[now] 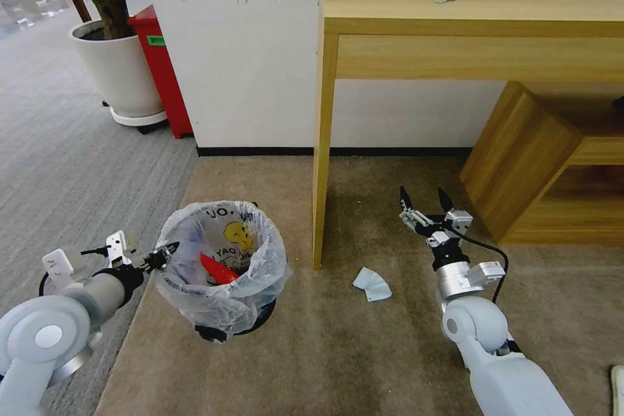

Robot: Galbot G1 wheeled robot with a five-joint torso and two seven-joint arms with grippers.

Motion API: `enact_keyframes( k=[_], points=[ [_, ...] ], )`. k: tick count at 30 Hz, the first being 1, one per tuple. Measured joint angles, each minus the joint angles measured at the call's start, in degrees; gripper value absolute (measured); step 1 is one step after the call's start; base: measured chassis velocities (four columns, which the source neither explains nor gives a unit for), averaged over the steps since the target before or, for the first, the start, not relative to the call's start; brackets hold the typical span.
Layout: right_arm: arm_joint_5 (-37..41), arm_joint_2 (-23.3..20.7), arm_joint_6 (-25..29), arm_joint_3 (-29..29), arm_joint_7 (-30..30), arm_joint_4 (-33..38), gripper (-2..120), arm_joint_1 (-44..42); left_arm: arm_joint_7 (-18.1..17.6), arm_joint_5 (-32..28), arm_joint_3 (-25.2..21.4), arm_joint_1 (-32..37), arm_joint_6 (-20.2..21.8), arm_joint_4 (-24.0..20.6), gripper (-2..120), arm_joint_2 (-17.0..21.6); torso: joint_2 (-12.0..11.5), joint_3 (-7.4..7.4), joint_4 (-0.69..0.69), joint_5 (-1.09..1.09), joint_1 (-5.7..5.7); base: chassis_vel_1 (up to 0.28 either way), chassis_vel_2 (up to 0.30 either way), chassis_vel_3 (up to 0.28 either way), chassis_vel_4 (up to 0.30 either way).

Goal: Pick up the trash bin and place the garbage on the floor into it.

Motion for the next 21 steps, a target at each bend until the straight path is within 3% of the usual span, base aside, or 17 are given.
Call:
enact_keyframes(
  k=[10,21],
  points=[
    [0.03,0.12,0.74,-0.11,-0.22,-0.57,100,-0.09,-0.02,0.26,0.27,-0.13,0.00,0.37,3,-0.20,0.00,0.00,-0.01,0.00,0.00,-0.073,0.054,0.078,-0.054],
    [-0.56,0.05,1.08,-0.12,0.67,-0.48,100,0.03,-0.44,2.54,0.66,0.18,0.00,0.11,3,-0.13,0.00,0.00,-0.01,0.00,0.00,0.000,0.000,0.000,0.000]
  ],
)
